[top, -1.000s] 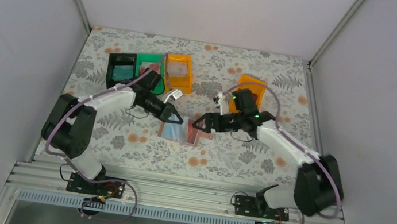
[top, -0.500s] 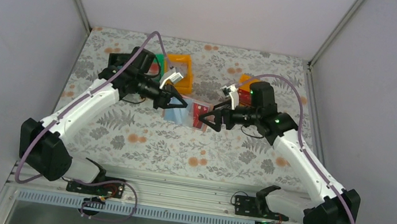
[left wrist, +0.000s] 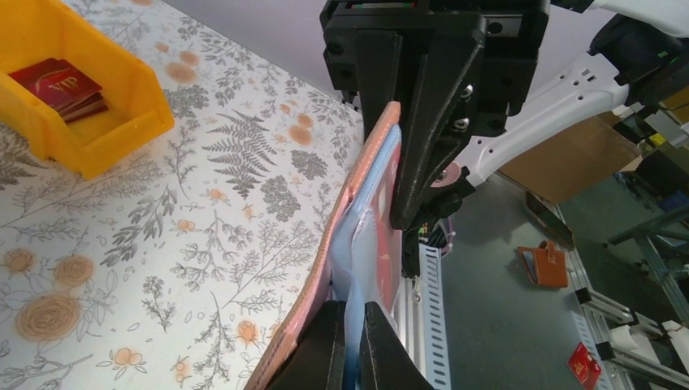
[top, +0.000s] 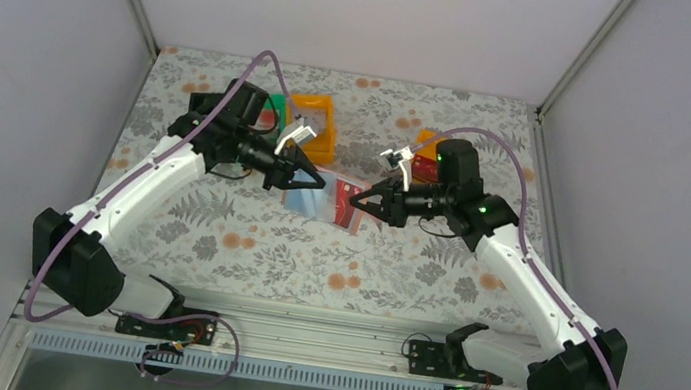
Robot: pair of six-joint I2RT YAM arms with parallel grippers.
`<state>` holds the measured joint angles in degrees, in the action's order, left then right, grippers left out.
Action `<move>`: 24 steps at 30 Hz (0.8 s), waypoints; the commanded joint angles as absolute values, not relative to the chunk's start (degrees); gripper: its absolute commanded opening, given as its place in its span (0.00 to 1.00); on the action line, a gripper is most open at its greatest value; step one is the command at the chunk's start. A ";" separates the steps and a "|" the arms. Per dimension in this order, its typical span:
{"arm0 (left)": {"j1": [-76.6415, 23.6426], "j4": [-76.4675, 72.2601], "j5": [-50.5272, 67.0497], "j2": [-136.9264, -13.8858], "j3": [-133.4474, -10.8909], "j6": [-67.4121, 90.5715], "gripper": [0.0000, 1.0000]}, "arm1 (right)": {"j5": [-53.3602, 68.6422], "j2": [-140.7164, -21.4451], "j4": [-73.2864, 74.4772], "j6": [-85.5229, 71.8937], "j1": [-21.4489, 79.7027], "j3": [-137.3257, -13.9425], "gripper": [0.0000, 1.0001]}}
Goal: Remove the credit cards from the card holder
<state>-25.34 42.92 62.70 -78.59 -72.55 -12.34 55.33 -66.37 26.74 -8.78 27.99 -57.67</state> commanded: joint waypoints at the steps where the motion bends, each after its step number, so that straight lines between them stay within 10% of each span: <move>1: -25.48 40.71 62.16 -77.17 -73.57 -11.94 0.05 | 53.99 -65.93 24.98 -10.24 27.77 -59.29 0.04; 3: -24.93 40.16 53.61 -77.91 -73.40 -9.10 0.60 | 46.97 -66.51 27.10 -11.92 27.55 -59.72 0.04; 5: -23.08 40.25 41.40 -79.00 -73.35 -6.85 0.78 | 36.60 -69.09 31.52 -14.81 26.98 -60.76 0.04; 11: -18.59 40.33 34.64 -80.34 -77.59 -6.46 0.67 | 1.87 -84.59 54.56 -28.69 29.29 -69.65 0.04; 24: -30.18 36.15 48.54 -79.42 -76.62 -2.83 0.42 | 2.57 -91.21 58.57 -30.89 37.61 -84.94 0.04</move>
